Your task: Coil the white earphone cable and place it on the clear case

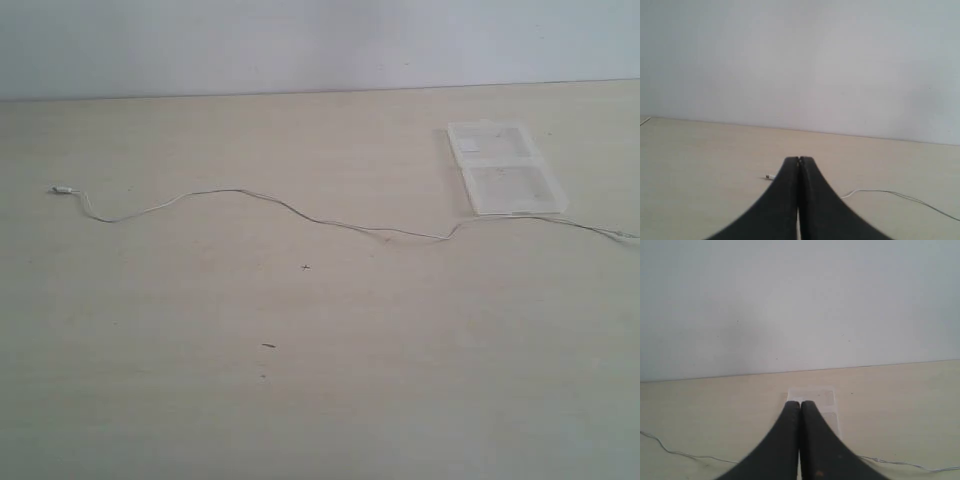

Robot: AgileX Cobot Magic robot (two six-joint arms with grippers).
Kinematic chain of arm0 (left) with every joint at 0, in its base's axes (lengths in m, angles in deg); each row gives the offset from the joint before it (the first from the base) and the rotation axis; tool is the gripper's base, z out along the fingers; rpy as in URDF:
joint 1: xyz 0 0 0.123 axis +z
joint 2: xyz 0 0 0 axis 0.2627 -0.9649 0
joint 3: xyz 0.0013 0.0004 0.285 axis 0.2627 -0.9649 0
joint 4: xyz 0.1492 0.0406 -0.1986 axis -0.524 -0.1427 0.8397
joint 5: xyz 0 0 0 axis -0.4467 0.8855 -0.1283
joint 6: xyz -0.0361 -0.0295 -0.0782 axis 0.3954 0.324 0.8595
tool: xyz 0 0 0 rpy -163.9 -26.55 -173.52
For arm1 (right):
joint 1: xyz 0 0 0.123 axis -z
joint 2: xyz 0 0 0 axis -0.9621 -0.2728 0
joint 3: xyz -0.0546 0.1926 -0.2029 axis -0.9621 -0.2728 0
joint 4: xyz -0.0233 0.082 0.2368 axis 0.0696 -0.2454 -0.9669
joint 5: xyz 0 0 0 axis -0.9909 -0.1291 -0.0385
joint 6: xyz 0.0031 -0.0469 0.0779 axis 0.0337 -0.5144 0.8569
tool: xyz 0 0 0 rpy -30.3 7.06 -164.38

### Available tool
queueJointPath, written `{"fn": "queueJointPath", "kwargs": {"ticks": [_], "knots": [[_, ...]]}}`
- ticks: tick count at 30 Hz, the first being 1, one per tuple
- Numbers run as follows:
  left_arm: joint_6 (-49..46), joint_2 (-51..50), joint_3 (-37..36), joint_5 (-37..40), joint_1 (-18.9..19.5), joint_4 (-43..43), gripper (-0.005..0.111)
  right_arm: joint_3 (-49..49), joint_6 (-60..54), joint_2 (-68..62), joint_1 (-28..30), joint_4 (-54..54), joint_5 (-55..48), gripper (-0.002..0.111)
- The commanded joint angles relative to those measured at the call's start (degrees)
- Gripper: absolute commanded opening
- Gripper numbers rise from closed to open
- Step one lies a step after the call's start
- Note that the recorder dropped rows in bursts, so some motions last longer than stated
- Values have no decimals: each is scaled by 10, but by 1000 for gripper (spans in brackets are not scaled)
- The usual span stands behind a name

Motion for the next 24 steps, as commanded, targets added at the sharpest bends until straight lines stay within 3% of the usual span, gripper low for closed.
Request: {"fn": "queueJointPath", "kwargs": {"ticks": [1, 12, 15, 24], "knots": [[-1, 3, 0, 1, 2, 4, 0, -3, -5, 4, 3, 2, -1, 0], [-1, 3, 0, 1, -14, 4, 0, -3, -6, 4, 3, 2, 5, 0], [-1, 3, 0, 1, -14, 4, 0, -3, 50, 4, 3, -26, 97, 0], [-1, 3, 0, 1, -14, 4, 0, -3, 113, 4, 3, -46, 193, 0]]}}
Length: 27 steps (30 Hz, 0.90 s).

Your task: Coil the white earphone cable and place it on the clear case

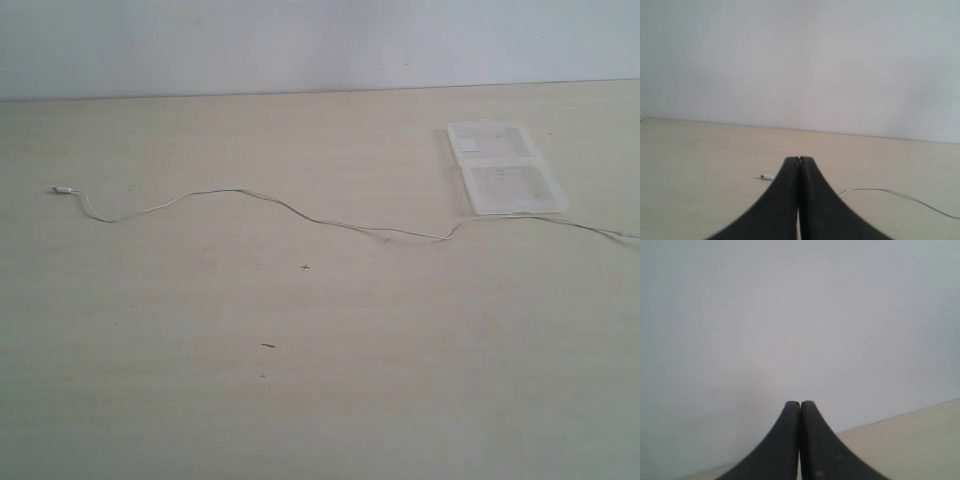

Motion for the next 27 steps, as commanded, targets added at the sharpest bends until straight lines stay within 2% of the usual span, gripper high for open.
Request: {"fn": "queueJointPath", "kwargs": {"ticks": [1, 7, 12, 15, 17, 24, 27], "knots": [[-1, 3, 0, 1, -4, 4, 0, -3, 41, 4, 3, -11, 69, 0], [-1, 3, 0, 1, -4, 4, 0, 0, 122, -5, 3, -8, 308, 0], [-1, 3, 0, 1, -4, 4, 0, 96, 116, -116, 3, 9, 279, 0], [-1, 3, 0, 1, -4, 4, 0, 156, 122, -206, 3, 118, 275, 0], [-1, 3, 0, 1, -4, 4, 0, 214, 138, -265, 3, 191, 231, 0], [-1, 3, 0, 1, -4, 4, 0, 479, 145, -468, 3, 381, -75, 0], [-1, 3, 0, 1, -4, 4, 0, 571, 92, -550, 3, 429, -191, 0]]}}
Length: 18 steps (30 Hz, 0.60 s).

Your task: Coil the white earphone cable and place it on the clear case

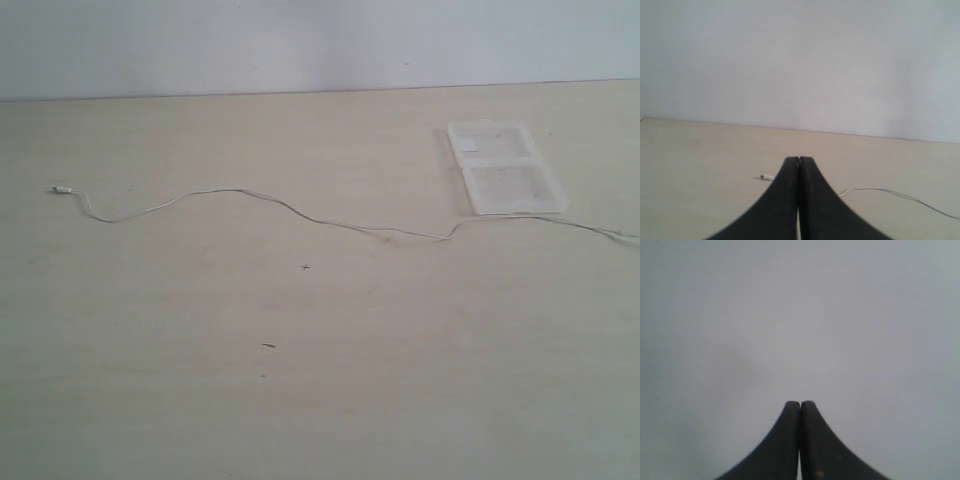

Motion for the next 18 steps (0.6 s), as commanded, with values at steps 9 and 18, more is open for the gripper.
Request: {"fn": "queueJointPath", "kwargs": {"ticks": [9, 18], "knots": [[-1, 3, 0, 1, -4, 4, 0, 277, -460, -285, 2, -99, -406, 0], [-1, 3, 0, 1, -4, 4, 0, 348, -713, -469, -23, -283, -621, 23]]}}
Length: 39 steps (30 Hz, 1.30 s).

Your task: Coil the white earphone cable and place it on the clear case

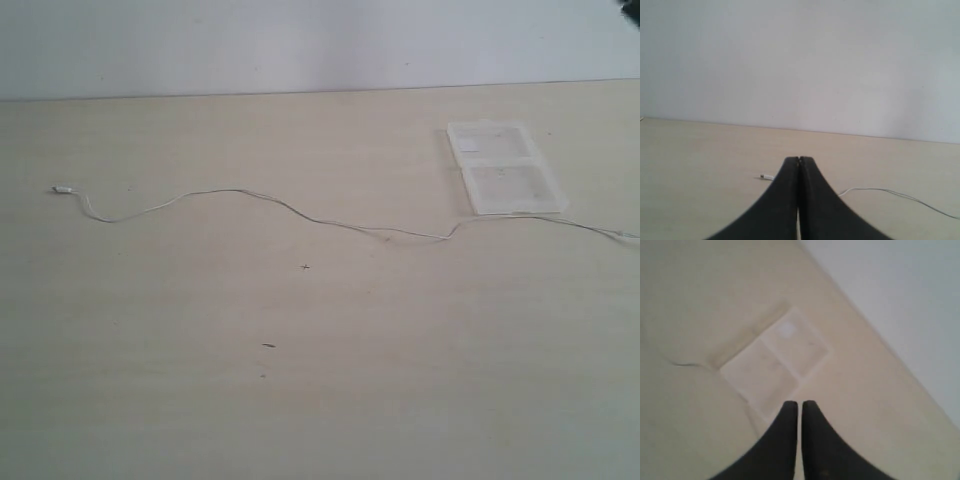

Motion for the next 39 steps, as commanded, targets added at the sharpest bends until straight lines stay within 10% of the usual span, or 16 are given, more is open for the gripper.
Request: {"fn": "queueJointPath", "kwargs": {"ticks": [1, 17, 39], "knots": [[-1, 3, 0, 1, -4, 4, 0, 8, -51, -77, -37, -22, -46, 31], [-1, 3, 0, 1, -4, 4, 0, 8, 10, -240, -156, 110, 7, 58], [-1, 3, 0, 1, -4, 4, 0, 8, -15, -353, -189, 91, 68, 55]]}}
